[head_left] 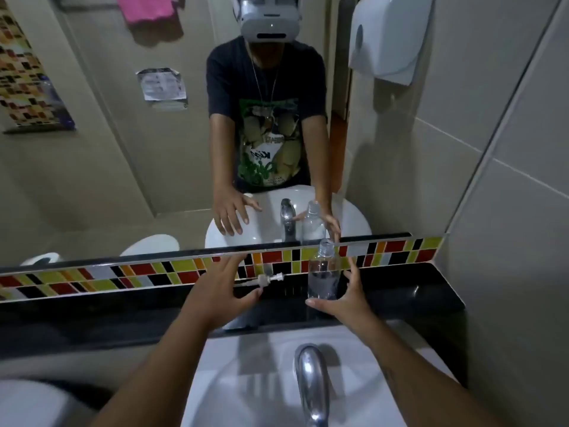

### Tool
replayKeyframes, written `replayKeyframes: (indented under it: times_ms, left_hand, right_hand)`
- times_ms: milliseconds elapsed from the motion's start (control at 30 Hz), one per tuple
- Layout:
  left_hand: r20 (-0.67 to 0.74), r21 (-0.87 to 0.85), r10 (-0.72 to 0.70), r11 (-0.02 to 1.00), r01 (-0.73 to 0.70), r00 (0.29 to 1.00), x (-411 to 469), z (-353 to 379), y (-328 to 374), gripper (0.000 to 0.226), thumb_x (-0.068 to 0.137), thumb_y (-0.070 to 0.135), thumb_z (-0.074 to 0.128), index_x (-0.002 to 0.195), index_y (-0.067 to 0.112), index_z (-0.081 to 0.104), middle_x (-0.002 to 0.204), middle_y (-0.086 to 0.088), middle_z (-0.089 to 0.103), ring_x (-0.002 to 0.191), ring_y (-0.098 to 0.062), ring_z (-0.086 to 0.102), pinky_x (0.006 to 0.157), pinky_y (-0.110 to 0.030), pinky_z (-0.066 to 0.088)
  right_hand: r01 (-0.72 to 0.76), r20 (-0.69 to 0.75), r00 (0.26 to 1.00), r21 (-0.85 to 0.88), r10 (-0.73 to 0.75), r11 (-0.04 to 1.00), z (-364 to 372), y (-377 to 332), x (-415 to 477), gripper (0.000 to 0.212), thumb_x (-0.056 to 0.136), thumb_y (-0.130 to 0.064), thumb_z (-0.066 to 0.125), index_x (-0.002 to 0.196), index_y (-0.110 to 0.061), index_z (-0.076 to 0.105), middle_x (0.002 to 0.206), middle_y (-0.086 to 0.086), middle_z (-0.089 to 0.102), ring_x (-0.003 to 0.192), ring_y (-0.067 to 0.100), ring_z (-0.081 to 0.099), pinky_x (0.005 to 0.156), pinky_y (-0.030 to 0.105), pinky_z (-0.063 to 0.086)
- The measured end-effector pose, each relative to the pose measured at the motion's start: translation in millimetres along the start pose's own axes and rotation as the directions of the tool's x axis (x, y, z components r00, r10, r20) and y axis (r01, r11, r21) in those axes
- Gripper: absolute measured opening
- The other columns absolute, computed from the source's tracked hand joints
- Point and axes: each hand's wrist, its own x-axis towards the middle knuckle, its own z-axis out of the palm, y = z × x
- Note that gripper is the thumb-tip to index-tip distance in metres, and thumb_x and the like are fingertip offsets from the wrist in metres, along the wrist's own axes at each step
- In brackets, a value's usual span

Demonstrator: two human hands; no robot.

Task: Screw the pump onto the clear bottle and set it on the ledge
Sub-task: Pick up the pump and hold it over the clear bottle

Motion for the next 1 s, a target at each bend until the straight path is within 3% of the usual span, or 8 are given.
replayKeyframes:
  times_ms: [133, 267, 367, 467, 667, 833, 1000]
  left_hand:
    - [0.071, 0.004, -0.031, 1.000, 0.031, 0.997, 5.1, 21.0, -12.6, 0.084, 0.086, 0.060, 0.063, 0.156, 0.024, 0.032, 0.157, -0.001, 0.045, 0.140, -0.019, 0.046, 0.109, -0.036, 0.044]
    - [0.107, 0.051, -0.033, 0.998, 0.027, 0.994, 9.6, 37.3, -16.7, 0.084, 0.087, 0.057, 0.063, 0.156, 0.021, 0.032, 0.157, -0.003, 0.044, 0.142, -0.022, 0.044, 0.113, -0.038, 0.041]
    - [0.132, 0.098, -0.035, 0.995, 0.022, 0.991, 15.9, 48.6, -17.3, 0.084, 0.088, 0.059, 0.061, 0.157, 0.021, 0.030, 0.158, -0.002, 0.043, 0.143, -0.021, 0.042, 0.116, -0.038, 0.040]
    - [0.114, 0.122, 0.002, 0.992, -0.016, 0.993, 21.6, 54.4, -13.1, 0.081, 0.088, 0.058, 0.060, 0.155, 0.022, 0.033, 0.156, -0.001, 0.045, 0.141, -0.021, 0.044, 0.115, -0.038, 0.041]
    - [0.100, 0.192, 0.044, 0.979, -0.063, 0.994, 37.8, 60.8, -6.5, 0.074, 0.090, 0.053, 0.061, 0.153, 0.024, 0.035, 0.153, 0.001, 0.048, 0.136, -0.022, 0.048, 0.113, -0.038, 0.041]
    - [0.157, 0.250, 0.011, 0.967, -0.051, 0.987, 50.5, 86.1, -23.6, 0.063, 0.094, 0.041, 0.061, 0.150, 0.026, 0.038, 0.150, 0.002, 0.050, 0.133, -0.023, 0.050, 0.111, -0.038, 0.042]
    - [0.126, 0.220, 0.021, 0.974, -0.048, 0.992, 59.6, 88.3, -17.6, 0.051, 0.098, 0.028, 0.059, 0.146, 0.023, 0.044, 0.149, 0.000, 0.051, 0.134, -0.024, 0.050, 0.110, -0.038, 0.042]
  right_hand:
    - [0.085, -0.061, 0.995, 0.061, -0.082, 0.995, 12.5, 16.2, 14.7, 0.105, 0.051, -0.022, 0.094, 0.127, -0.041, 0.024, 0.131, -0.007, 0.038, 0.121, 0.015, 0.042, 0.085, 0.017, 0.040]
    - [0.089, -0.121, 0.989, 0.079, -0.079, 0.993, 22.3, 24.8, 27.3, 0.097, 0.051, -0.023, 0.094, 0.125, -0.033, 0.031, 0.124, -0.007, 0.044, 0.112, 0.014, 0.048, 0.088, 0.027, 0.045]
    - [0.123, -0.143, 0.983, 0.055, -0.114, 0.991, 28.3, 26.6, 35.3, 0.086, 0.055, -0.019, 0.092, 0.121, -0.027, 0.038, 0.113, -0.011, 0.050, 0.103, 0.012, 0.053, 0.076, 0.017, 0.043]
    - [0.126, -0.181, 0.975, -0.012, -0.126, 0.992, 24.3, 25.3, 34.7, 0.070, 0.057, -0.021, 0.090, 0.109, -0.028, 0.043, 0.101, -0.013, 0.054, 0.093, 0.013, 0.057, 0.067, 0.018, 0.044]
    - [0.130, -0.210, 0.968, -0.054, -0.139, 0.990, 22.7, 20.4, 31.7, 0.072, 0.055, -0.025, 0.092, 0.107, -0.032, 0.043, 0.106, -0.002, 0.059, 0.093, 0.016, 0.059, 0.068, 0.019, 0.045]
    - [0.115, -0.178, 0.976, -0.062, -0.125, 0.991, 41.1, 40.3, 47.3, 0.067, 0.054, -0.025, 0.092, 0.101, -0.031, 0.045, 0.102, -0.003, 0.060, 0.092, 0.016, 0.060, 0.065, 0.016, 0.043]
    - [0.140, -0.178, 0.973, -0.067, -0.150, 0.988, 35.6, 36.8, 46.4, 0.066, 0.054, -0.026, 0.092, 0.099, -0.032, 0.044, 0.101, -0.004, 0.060, 0.091, 0.015, 0.060, 0.066, 0.017, 0.044]
